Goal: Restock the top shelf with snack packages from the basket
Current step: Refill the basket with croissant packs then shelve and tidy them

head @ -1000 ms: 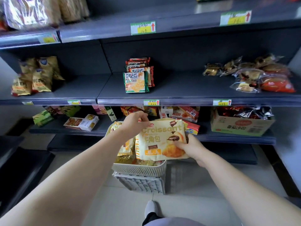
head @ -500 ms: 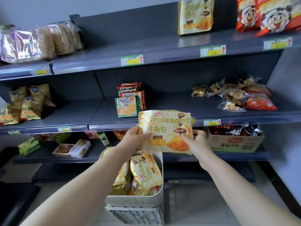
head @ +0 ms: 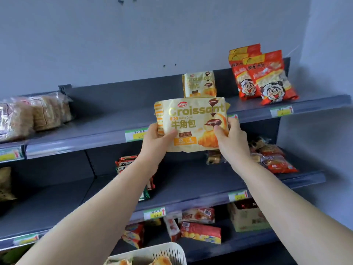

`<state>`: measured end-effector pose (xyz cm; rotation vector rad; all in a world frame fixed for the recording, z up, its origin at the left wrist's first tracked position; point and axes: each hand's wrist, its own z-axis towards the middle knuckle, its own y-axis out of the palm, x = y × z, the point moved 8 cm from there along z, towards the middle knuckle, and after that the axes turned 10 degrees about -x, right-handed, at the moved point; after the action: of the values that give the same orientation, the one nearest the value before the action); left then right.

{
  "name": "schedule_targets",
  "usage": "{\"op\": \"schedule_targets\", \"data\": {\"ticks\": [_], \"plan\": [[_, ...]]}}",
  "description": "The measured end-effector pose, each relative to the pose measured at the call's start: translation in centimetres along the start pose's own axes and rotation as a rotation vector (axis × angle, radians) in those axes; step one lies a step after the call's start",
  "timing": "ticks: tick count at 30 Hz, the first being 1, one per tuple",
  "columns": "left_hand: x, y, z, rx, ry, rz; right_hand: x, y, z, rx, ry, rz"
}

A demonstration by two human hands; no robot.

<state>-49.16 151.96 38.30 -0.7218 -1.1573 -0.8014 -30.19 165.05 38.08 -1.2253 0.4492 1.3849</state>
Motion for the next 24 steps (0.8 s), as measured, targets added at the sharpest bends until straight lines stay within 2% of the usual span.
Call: {"op": "schedule_targets", "data": {"ticks": [3,5,7,13,20,24], "plan": [[3.3,0.7,3.8,0.032,0.077,0.057,-2.2,-2.2,4.0,0.098,-0.028,-0.129],[4.7,1.3,6.3,0.058,0.114,0.094,-2.9,-3.3,6.6,0.145,0.006,-0.311],[5.3,1.9,9.1,0.069,0.124,0.145,-2.7,-3.9,9.2,0.147,0.053,-0.392],[5.2,3.3,17.8,0.118,0.022,0.344,-1.4,-4.1,18.0,0.027,-0.015,-0.164],[3.4,5.3,26.5,0.186,-0.143,0.381,2.3,-3.0,26.9,-0.115,0.116,-0.216],[1.4,5.9,28.9,0.226,-0.233,0.419,4.0,-0.4,29.5,-0.259,0.170,-0.229]]}}
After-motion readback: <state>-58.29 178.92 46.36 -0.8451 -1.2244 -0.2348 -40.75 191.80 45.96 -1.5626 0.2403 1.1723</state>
